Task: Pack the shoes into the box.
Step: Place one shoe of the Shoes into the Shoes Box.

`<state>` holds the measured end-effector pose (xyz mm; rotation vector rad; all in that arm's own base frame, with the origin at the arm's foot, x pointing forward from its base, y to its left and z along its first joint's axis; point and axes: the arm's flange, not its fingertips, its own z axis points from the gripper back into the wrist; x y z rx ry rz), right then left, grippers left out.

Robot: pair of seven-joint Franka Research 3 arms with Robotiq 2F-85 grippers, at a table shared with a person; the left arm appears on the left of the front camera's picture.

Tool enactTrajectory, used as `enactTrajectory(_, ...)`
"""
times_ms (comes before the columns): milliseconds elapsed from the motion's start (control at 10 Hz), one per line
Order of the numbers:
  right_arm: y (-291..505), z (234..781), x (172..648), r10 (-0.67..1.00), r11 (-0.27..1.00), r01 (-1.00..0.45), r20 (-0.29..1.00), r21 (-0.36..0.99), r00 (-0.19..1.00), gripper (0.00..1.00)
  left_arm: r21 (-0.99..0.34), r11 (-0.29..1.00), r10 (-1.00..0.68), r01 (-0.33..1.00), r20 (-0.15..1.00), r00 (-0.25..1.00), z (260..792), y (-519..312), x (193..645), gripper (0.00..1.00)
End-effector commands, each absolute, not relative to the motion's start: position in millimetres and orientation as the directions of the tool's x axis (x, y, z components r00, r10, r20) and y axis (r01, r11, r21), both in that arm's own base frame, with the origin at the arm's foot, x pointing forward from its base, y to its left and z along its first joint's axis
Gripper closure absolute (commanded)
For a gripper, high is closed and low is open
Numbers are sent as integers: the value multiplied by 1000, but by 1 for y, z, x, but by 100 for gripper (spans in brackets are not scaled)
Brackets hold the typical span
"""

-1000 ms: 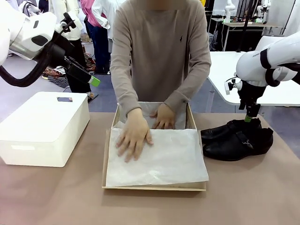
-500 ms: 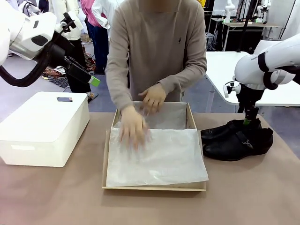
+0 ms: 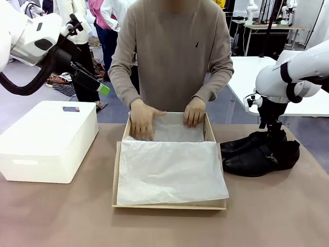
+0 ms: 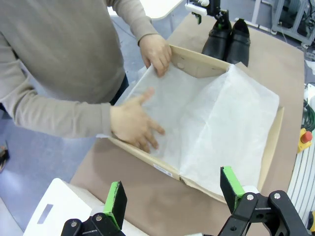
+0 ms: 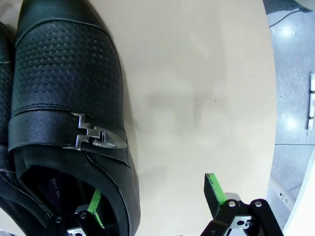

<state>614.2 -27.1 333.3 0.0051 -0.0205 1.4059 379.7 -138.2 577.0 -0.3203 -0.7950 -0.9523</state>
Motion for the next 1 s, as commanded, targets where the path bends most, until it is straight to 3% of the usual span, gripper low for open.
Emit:
enactTrajectory(0, -28, 336, 616, 987, 150, -989, 54, 3, 150, 0, 81, 549, -597, 832, 735, 323, 577, -136, 381, 0)
enactTrajectory(500, -28, 335, 617, 987, 150, -987, 56, 56, 153, 94, 81, 549, -597, 832, 735, 323, 577, -136, 381, 0)
enactTrajectory(600, -28, 335, 617, 987, 151, -987, 55, 61, 154, 100, 81, 549, -597, 832, 735, 323, 577, -136, 381, 0)
enactTrajectory(900, -27, 335, 617, 987, 151, -986, 53, 77, 155, 100, 81, 549, -597, 832, 735, 323, 577, -136, 381, 0)
